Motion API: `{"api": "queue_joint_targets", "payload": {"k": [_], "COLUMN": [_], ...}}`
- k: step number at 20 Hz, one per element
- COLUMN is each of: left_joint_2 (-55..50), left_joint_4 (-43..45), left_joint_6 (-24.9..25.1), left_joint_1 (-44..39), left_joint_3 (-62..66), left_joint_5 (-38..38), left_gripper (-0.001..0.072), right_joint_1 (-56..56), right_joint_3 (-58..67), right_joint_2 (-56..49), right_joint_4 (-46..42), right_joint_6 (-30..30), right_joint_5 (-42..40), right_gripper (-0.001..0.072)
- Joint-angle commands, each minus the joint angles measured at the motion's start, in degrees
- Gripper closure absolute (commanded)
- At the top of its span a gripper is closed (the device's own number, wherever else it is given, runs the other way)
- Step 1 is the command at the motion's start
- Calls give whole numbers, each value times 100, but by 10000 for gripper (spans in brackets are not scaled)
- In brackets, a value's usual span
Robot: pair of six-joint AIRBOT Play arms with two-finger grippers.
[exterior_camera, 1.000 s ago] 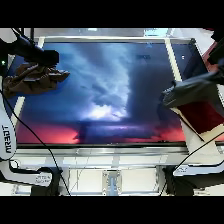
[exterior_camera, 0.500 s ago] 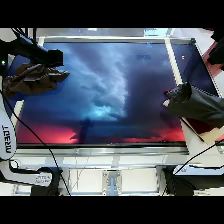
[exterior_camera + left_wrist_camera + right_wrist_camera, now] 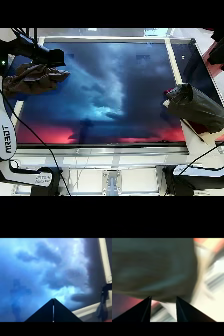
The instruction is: Fold the shirts.
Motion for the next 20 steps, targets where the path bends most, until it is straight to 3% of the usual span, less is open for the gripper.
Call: {"api": "queue_joint_targets", "payload": {"k": [1,2,4,10,14,20], "left_joint_2": [0,0,0,0,0,0], "left_joint_4": [-302,-450,-520,50,282,295], "left_joint_6": [-122,-122,-122,-116,-118,-120], "left_joint_1": [-17,-50,-275,-986,-994,-992], "left_joint_3": [-2,-2,-2,-2,-2,-2], "left_joint_5": [120,210,487,754,612,597], "left_gripper": [695,695,695,695,695,695], "right_joint_1": [319,645,1521,3849,4448,4505], "right_joint_3": [262,223,70,-833,-927,-927], "right_joint_2": [92,90,90,85,81,81], "right_joint_4": [4124,4789,4597,1744,109,-13], "right_joint_6": [-1064,-1574,-2208,-2262,-2282,-2280], "right_joint_5": [-1231,-1449,-1810,-3257,-3480,-3493], "right_gripper": [341,342,342,341,341,341]}}
